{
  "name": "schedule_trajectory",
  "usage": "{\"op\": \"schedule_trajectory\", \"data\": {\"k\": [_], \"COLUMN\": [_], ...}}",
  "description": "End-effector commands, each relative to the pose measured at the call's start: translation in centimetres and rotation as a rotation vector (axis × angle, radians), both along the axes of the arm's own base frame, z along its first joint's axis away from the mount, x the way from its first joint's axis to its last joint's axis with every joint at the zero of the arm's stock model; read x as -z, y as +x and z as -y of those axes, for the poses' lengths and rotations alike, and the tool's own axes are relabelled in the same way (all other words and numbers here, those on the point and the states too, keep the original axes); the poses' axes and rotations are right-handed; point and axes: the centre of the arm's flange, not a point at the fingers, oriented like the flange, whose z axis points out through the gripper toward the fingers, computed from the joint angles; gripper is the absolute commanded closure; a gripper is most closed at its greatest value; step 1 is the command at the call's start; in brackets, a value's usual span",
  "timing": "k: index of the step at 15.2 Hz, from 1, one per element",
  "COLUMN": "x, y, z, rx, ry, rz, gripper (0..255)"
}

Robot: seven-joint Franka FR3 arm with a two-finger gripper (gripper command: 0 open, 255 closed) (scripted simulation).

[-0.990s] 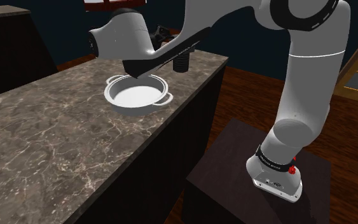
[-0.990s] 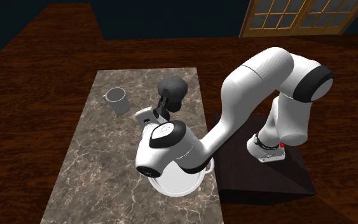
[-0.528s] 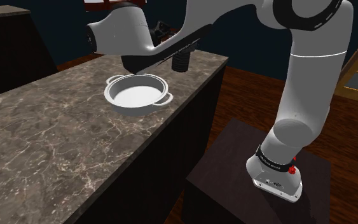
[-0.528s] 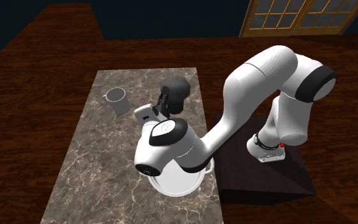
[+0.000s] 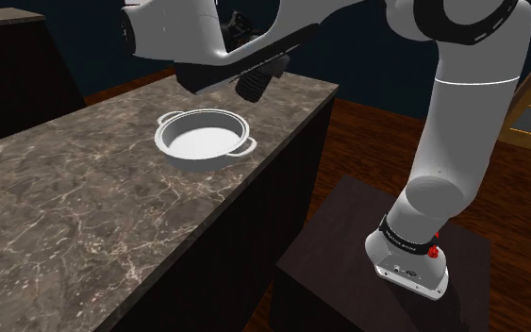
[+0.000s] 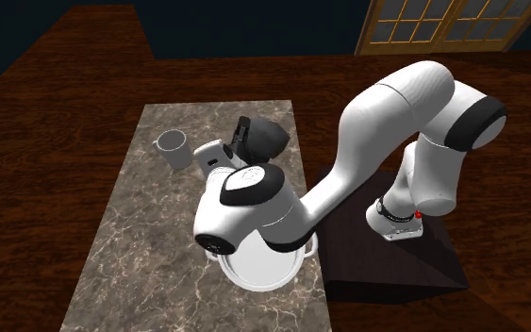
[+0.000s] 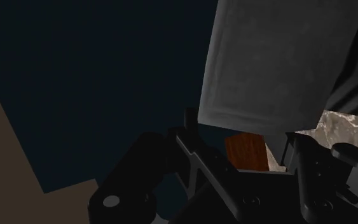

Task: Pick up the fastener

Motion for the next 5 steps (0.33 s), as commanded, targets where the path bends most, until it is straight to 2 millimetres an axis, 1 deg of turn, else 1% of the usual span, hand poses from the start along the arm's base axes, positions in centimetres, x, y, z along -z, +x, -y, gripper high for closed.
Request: {"op": "schedule_trajectory", "data": {"k": [1,3,5], "x": [-1.0,-2.1,-2.1], "y": [0.0,0.0,0.0], "z": [-0.1,-0.1,-0.1], "rx": [0.000,0.000,0.000], "ry": [0.000,0.000,0.000], "rz": [0.001,0.001,0.001], "gripper": [255,255,255]}}
